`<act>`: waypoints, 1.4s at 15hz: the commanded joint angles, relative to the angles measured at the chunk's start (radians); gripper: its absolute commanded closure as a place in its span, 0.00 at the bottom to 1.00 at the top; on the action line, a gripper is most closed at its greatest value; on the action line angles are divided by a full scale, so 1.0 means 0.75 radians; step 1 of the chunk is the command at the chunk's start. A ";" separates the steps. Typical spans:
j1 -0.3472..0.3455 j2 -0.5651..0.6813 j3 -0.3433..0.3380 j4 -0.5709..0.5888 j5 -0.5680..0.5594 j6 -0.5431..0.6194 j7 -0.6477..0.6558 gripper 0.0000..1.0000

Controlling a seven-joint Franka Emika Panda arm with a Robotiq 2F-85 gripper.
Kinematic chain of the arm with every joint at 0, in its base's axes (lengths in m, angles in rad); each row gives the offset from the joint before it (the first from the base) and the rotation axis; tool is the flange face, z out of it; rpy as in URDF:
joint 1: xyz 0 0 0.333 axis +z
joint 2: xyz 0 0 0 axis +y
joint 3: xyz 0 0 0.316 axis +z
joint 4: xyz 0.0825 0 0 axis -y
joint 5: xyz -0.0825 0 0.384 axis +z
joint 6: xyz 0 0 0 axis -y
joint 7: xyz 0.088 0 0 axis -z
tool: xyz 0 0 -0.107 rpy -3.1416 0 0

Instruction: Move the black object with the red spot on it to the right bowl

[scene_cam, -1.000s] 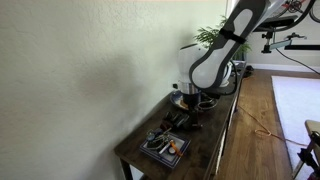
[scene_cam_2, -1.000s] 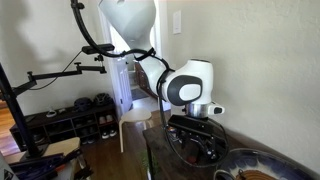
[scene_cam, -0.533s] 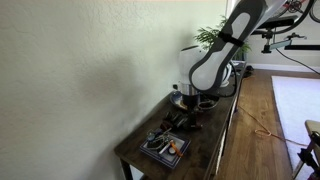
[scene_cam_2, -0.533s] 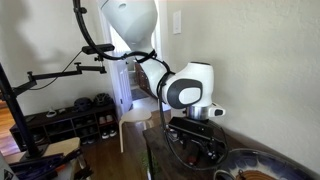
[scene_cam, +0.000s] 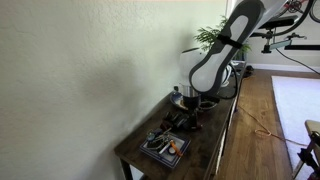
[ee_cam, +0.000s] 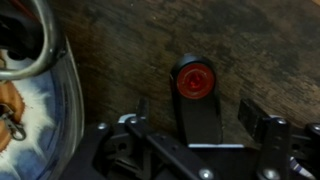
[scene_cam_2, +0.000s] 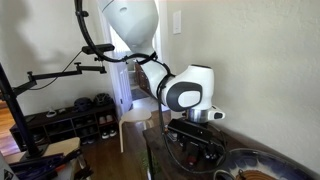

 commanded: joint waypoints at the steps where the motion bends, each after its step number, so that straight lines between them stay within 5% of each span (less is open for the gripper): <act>1: -0.028 0.002 0.025 -0.016 0.018 0.039 -0.001 0.40; 7: -0.032 -0.008 0.032 -0.031 0.033 0.044 -0.004 0.80; 21: -0.025 -0.121 0.061 -0.127 0.029 0.044 -0.016 0.81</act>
